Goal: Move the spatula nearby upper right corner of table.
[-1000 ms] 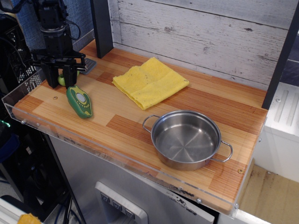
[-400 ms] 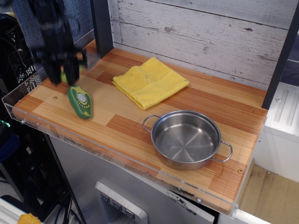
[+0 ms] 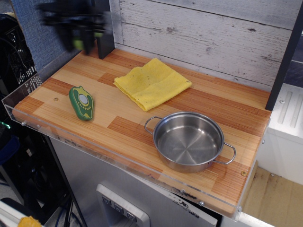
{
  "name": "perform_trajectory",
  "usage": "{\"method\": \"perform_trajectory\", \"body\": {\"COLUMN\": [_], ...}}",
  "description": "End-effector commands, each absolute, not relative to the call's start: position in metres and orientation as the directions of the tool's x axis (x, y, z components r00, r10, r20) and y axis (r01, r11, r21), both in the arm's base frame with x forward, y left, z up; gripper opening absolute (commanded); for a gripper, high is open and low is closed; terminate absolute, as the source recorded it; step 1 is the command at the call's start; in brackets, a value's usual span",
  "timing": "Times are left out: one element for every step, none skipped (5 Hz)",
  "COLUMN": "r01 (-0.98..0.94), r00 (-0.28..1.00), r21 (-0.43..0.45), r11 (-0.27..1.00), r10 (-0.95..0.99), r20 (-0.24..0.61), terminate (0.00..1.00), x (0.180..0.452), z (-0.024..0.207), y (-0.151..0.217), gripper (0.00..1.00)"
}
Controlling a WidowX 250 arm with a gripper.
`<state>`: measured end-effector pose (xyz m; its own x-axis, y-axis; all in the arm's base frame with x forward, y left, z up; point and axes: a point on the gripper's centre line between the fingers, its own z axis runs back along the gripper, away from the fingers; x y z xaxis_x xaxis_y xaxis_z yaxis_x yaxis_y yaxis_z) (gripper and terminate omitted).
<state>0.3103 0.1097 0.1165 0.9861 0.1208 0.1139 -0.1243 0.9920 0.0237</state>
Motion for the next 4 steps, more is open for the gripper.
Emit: {"method": "perform_trajectory", "body": {"r01": [0.105,0.074,0.022,-0.081], "r00": [0.993,0.997,1.000,0.996], "r21": [0.079,0.067,0.020,-0.056], "r11": [0.991,0.995,1.000,0.995], "r10": [-0.109,-0.075,-0.021,0.079], "r20": [0.043,0.016,-0.010,-0.028], "terminate": [0.00,0.00,0.00,0.00], "x": [0.314,0.327,0.342,0.355], "z": [0.113,0.103,0.091,0.088], "y": [0.018,-0.032,-0.071,-0.081], "gripper": [0.00,0.00,0.00,0.00]}}
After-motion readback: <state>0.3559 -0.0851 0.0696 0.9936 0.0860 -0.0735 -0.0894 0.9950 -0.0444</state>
